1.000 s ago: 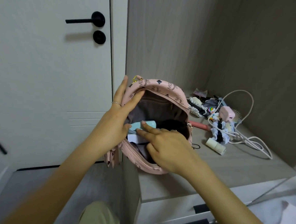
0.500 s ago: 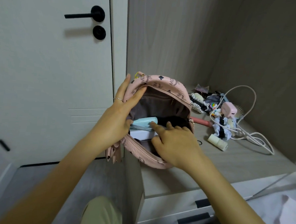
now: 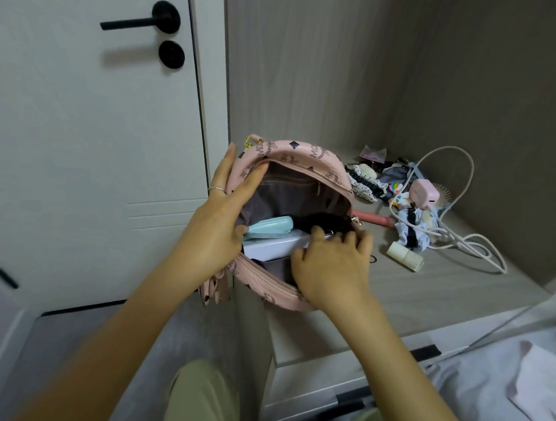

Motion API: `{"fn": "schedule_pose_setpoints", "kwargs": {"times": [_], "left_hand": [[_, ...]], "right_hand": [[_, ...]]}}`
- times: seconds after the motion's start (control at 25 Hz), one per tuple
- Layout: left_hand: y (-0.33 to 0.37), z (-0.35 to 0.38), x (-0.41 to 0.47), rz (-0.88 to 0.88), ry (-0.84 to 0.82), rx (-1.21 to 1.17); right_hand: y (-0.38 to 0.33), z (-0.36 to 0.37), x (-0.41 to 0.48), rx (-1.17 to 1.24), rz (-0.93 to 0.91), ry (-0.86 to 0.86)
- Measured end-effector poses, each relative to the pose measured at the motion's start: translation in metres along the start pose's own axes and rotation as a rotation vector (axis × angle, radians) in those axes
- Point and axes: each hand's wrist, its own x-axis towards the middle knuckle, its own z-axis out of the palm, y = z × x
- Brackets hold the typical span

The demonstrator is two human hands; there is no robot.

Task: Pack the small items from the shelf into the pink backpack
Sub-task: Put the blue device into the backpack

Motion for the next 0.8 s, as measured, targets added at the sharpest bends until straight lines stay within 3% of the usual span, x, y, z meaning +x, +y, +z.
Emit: {"fn": "schedule_pose_setpoints", "kwargs": {"times": [0.28,0.48,0.68,0.8], "left_hand": [[0.007,0.011,0.006,-0.015,0.027,-0.052],[0.009,0.006,0.001,-0.028,0.055,-0.042],[0.003,0.002,0.003,-0.037,0.021,-0.031],[0.002,0.003,0.007,-0.059,0.004,-0.045]], "right_hand": [[0.005,0.009,0.002,0.112,-0.082,0.187],[0.007,0.004,0.007,0.052,-0.154,0.044],[-0.016,0.004,0.009,0.146,-0.309,0.019],[-0.023,0.004,0.011,0.071,-0.334,-0.047]]}}
